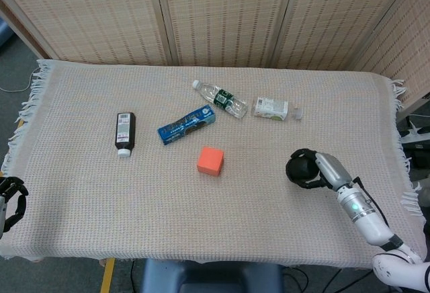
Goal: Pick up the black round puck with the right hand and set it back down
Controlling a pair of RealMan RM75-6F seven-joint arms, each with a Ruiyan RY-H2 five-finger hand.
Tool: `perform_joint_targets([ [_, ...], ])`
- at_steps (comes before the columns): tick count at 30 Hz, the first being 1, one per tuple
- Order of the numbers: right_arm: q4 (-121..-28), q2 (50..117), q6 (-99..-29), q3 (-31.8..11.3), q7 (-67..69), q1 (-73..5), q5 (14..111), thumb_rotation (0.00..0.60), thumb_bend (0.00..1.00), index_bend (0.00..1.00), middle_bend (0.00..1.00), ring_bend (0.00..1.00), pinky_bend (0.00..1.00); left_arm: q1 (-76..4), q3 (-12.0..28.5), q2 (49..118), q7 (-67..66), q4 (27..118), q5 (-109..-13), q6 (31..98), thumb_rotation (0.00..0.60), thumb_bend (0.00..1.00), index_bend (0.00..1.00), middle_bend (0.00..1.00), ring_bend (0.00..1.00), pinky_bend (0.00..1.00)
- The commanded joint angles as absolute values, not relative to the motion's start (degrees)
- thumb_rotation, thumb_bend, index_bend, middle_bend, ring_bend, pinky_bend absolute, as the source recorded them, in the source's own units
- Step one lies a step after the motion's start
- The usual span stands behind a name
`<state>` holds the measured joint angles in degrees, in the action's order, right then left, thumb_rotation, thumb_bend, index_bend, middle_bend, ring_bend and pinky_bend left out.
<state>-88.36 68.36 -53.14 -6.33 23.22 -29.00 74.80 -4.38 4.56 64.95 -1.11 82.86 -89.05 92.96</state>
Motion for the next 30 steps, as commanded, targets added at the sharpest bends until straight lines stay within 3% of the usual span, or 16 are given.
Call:
perform_joint_targets([
  [1,-80.7,79.8,-70.2,-9.4,-24.4,-26.4,60.4,0.600,0.22,0.67,0.60,0.67,0.81,-4.4,4.6,65.0,-1.2,82.8,-89.0,92.9,0.600,0.53,0.56,0.39,0.33,0.57],
  [5,-77.3,83.3,-73.5,-9.9,-27.4,-26.3,60.8,0.600,0.22,0.67,0.60,0.67,0.81,-4.4,4.6,65.0,-1.3,82.9,-89.0,92.9,0.600,0.53,0.56,0.39,0.33,0.56],
  [9,-78.6,82.4,-70.7,-9.8,-20.9,-26.1,62.7,0.600,0.22,0.67,0.60,0.67,0.81,-4.4,4.6,65.0,-1.2,82.9,-89.0,92.9,0.600,0.53,0.55,0.39,0.33,0.57],
  [14,-87.4,75.2,-58.0,-10.2,-5.9,-26.4,62.0,0.600,0.22,0.67,0.60,0.67,0.81,-4.3,4.5,64.9,-1.2,82.9,-89.0,93.0,0.600,0.53,0.56,0.39,0.33,0.57],
  [17,-93.3,68.8,-46.8,-10.9,8.6,-27.3,63.5,0.600,0.22,0.67,0.61,0.68,0.81,-4.4,4.5,65.0,-1.0,82.9,-89.1,93.1,0.600,0.53,0.56,0.39,0.33,0.57],
  [21,-97.3,62.4,-35.6,-12.6,25.8,-28.2,69.5,0.600,0.22,0.67,0.61,0.68,0.81,-4.4,4.5,65.0,-1.0,82.8,-89.2,93.0,0.600,0.53,0.56,0.39,0.33,0.57],
  [26,-94.8,62.2,-37.2,-11.5,28.4,-27.8,75.6,0.600,0.22,0.67,0.61,0.68,0.82,-4.3,4.5,64.9,-0.9,82.9,-89.2,93.2,0.600,0.53,0.55,0.40,0.33,0.57],
  [30,-90.7,64.1,-40.8,-9.8,17.0,-27.9,72.9,0.600,0.22,0.67,0.61,0.68,0.82,-4.2,4.6,64.9,-0.9,82.9,-89.1,93.2,0.600,0.54,0.55,0.40,0.33,0.56],
])
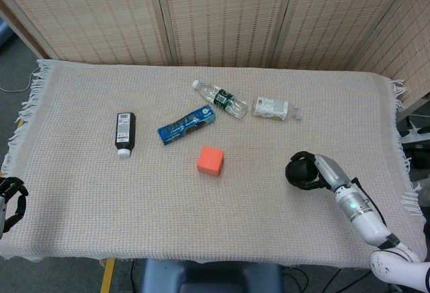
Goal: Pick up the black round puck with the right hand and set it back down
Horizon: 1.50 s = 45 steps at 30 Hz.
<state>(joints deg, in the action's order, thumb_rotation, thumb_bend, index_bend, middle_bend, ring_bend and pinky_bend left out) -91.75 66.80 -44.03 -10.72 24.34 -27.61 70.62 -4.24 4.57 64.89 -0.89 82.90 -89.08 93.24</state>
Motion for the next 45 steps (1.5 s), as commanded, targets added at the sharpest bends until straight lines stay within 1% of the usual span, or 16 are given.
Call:
perform_joint_targets([
  [1,-90.1,64.6,-41.7,-9.5,13.2,-28.0,71.1,0.600,0.22,0.67,0.61,0.68,0.82,-4.3,4.6,64.9,-0.9,82.9,-89.0,93.2,0.600,0.54,0.55,0.40,0.33,0.57],
  [5,-89.0,67.6,-47.3,-8.7,-3.4,-28.6,60.4,0.600,0.22,0.67,0.61,0.68,0.82,-4.3,4.5,64.9,-1.1,82.9,-89.1,93.1,0.600,0.53,0.56,0.40,0.33,0.57],
  [7,-88.3,70.1,-52.8,-8.7,-11.8,-28.7,55.4,0.600,0.22,0.67,0.61,0.68,0.82,-4.3,4.5,64.9,-1.2,82.9,-89.1,93.1,0.600,0.53,0.56,0.40,0.33,0.57],
  [9,-87.2,73.0,-58.4,-9.0,-18.1,-28.7,52.3,0.600,0.22,0.67,0.61,0.68,0.82,-4.3,4.5,64.9,-1.2,83.0,-89.0,93.1,0.600,0.53,0.56,0.40,0.33,0.57],
  [11,-87.1,74.3,-60.0,-9.4,-19.8,-28.7,50.7,0.600,0.22,0.67,0.61,0.68,0.82,-4.3,4.6,64.9,-1.1,83.0,-89.0,93.1,0.600,0.53,0.56,0.40,0.33,0.57],
  [16,-88.7,72.3,-54.2,-9.4,-16.8,-29.4,49.4,0.600,0.22,0.67,0.61,0.68,0.82,-4.3,4.5,65.0,-1.3,83.0,-89.1,93.0,0.600,0.53,0.56,0.40,0.33,0.57],
  [21,-88.6,72.0,-53.0,-9.0,-16.3,-29.6,49.8,0.600,0.22,0.67,0.61,0.68,0.82,-4.3,4.5,65.0,-1.3,83.0,-89.1,93.0,0.600,0.53,0.56,0.40,0.33,0.57],
  [24,-87.6,72.5,-49.4,-7.2,-16.6,-30.4,50.1,0.600,0.22,0.66,0.61,0.68,0.82,-4.3,4.5,65.0,-1.3,83.0,-89.1,93.0,0.600,0.53,0.56,0.40,0.33,0.56],
  [33,-85.6,74.8,-49.0,-5.9,-15.2,-30.7,53.2,0.600,0.22,0.65,0.61,0.67,0.81,-4.2,4.5,64.9,-1.0,83.0,-89.1,93.2,0.600,0.54,0.56,0.40,0.33,0.57],
  [36,-85.1,75.0,-48.7,-5.6,-15.3,-30.9,53.1,0.600,0.22,0.63,0.61,0.65,0.79,-4.2,4.5,64.9,-0.9,83.0,-89.1,93.2,0.600,0.54,0.56,0.40,0.33,0.57],
  [39,-84.8,75.1,-48.8,-5.3,-15.7,-31.1,52.9,0.600,0.22,0.59,0.58,0.60,0.75,-4.2,4.5,64.9,-0.9,83.0,-89.2,93.2,0.600,0.54,0.56,0.40,0.33,0.57],
  [40,-84.8,75.1,-48.7,-5.2,-15.8,-31.1,52.9,0.600,0.22,0.57,0.55,0.57,0.73,-4.2,4.5,64.9,-0.9,83.0,-89.2,93.2,0.600,0.54,0.56,0.40,0.33,0.57],
  [42,-84.8,75.0,-48.2,-5.0,-15.9,-31.2,52.7,0.600,0.22,0.52,0.48,0.49,0.67,-4.2,4.5,64.9,-1.0,83.0,-89.1,93.2,0.600,0.54,0.56,0.40,0.33,0.57],
  [44,-84.9,74.8,-47.7,-4.8,-16.1,-31.4,52.4,0.600,0.22,0.47,0.41,0.39,0.58,-4.3,4.5,64.9,-1.0,83.0,-89.1,93.1,0.600,0.54,0.56,0.40,0.33,0.57],
  [45,-84.9,74.6,-47.3,-4.6,-16.2,-31.6,52.1,0.600,0.22,0.46,0.39,0.36,0.56,-4.3,4.6,64.9,-1.1,83.0,-89.1,93.1,0.600,0.53,0.56,0.40,0.33,0.57],
])
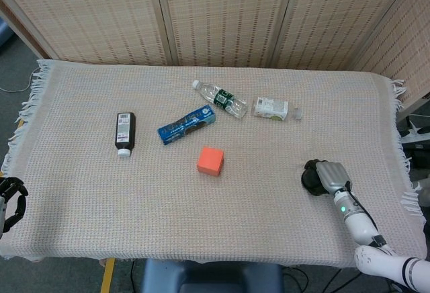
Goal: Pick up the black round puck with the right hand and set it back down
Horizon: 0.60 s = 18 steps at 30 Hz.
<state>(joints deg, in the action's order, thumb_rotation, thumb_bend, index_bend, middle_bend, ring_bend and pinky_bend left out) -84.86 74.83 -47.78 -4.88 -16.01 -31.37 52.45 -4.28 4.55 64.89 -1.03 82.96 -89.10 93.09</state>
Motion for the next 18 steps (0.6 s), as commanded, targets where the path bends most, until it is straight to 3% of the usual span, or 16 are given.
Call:
perform_joint_targets([
  [1,-84.9,74.5,-47.0,-4.5,-16.4,-31.7,51.8,0.600,0.22,0.43,0.36,0.31,0.52,-4.3,4.6,64.9,-1.1,83.0,-89.1,93.0,0.600,0.54,0.56,0.40,0.33,0.57],
  [7,-84.6,74.3,-45.2,-3.5,-18.1,-32.8,49.7,0.600,0.21,0.32,0.24,0.16,0.40,-4.3,4.6,64.8,-1.0,83.0,-89.0,93.0,0.600,0.54,0.56,0.40,0.33,0.57],
  [18,-85.3,73.1,-42.9,-2.3,-19.0,-34.4,47.0,0.600,0.21,0.24,0.16,0.06,0.33,-4.2,4.7,64.6,-0.2,82.9,-89.0,93.3,0.600,0.54,0.56,0.41,0.33,0.56],
])
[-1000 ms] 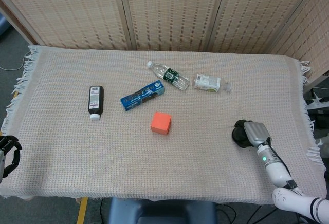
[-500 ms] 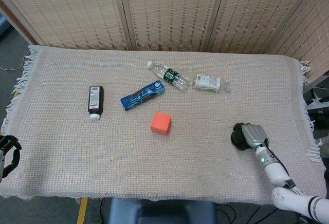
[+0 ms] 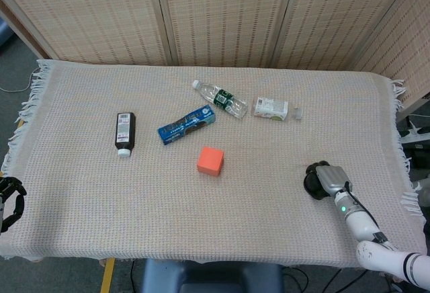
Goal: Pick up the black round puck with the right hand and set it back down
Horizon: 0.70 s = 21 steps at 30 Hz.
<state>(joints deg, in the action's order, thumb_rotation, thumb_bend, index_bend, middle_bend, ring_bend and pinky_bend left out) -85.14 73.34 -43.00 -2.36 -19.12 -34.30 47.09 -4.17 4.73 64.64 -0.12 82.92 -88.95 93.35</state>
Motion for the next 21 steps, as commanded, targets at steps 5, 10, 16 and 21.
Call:
perform_joint_targets([
  [5,-86.6,71.9,-42.8,-2.3,-17.6,-34.4,47.8,0.600,0.21,0.07,0.05,0.00,0.21,-4.2,4.7,64.7,-0.2,83.0,-88.9,93.3,0.600,0.54,0.56,0.41,0.33,0.57],
  [10,-88.3,70.0,-42.7,-2.4,-15.3,-34.0,49.6,0.600,0.19,0.00,0.00,0.00,0.14,-4.2,4.7,64.7,-0.4,83.0,-88.9,93.2,0.600,0.54,0.56,0.41,0.33,0.56],
  [16,-90.8,68.6,-46.0,-2.8,-11.9,-32.0,54.3,0.600,0.17,0.00,0.00,0.00,0.13,-4.2,4.7,64.7,-0.6,83.0,-89.0,93.2,0.600,0.54,0.56,0.41,0.33,0.56],
  [21,-93.1,68.1,-50.2,-1.8,-10.2,-29.6,60.6,0.600,0.17,0.00,0.00,0.00,0.16,-4.2,4.6,64.8,-0.8,83.0,-89.0,93.1,0.600,0.54,0.56,0.41,0.33,0.57],
])
